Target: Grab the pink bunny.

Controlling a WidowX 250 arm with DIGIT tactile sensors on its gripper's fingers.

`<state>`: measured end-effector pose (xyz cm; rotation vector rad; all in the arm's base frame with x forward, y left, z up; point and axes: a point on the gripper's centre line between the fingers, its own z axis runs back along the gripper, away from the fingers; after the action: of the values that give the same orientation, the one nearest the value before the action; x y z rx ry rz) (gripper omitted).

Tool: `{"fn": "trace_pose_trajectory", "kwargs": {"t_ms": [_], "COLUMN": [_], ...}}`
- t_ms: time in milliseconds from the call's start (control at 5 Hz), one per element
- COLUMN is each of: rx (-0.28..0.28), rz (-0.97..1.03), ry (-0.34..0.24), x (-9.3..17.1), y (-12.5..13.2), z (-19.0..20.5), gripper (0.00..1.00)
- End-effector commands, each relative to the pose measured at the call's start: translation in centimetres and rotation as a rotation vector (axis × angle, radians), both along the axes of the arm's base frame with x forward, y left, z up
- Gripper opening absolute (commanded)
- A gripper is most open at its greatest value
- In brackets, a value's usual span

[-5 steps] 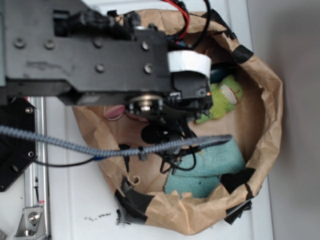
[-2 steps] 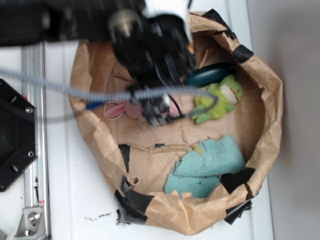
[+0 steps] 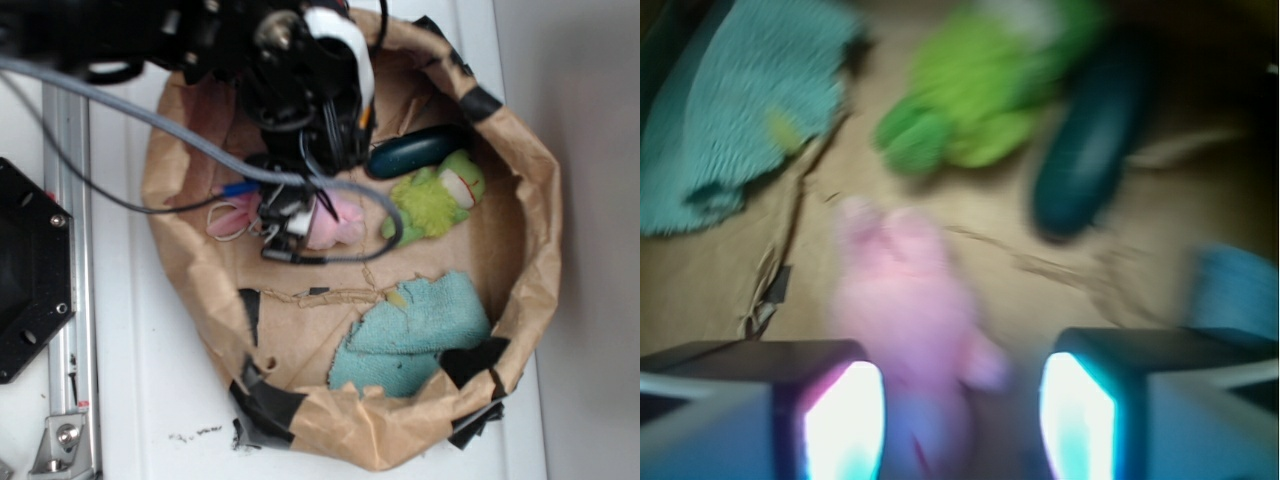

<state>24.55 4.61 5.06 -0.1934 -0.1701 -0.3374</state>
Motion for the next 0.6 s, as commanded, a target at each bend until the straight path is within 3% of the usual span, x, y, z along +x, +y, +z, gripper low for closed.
{"fn": "trace_pose_trajectory", "kwargs": {"t_ms": [0,200,400], "rx": [0.014,0.159,0.211], "rz": [-0.113,-0.086,-0.050], "ry": [0.009,-0.002,-0.027], "x": [0.5,1.2,1.4], "y": [-2.8,-3.7,-4.1], "z": [-2.0,-4.5,-4.4], "gripper": [1.00,1.00,0.00]}}
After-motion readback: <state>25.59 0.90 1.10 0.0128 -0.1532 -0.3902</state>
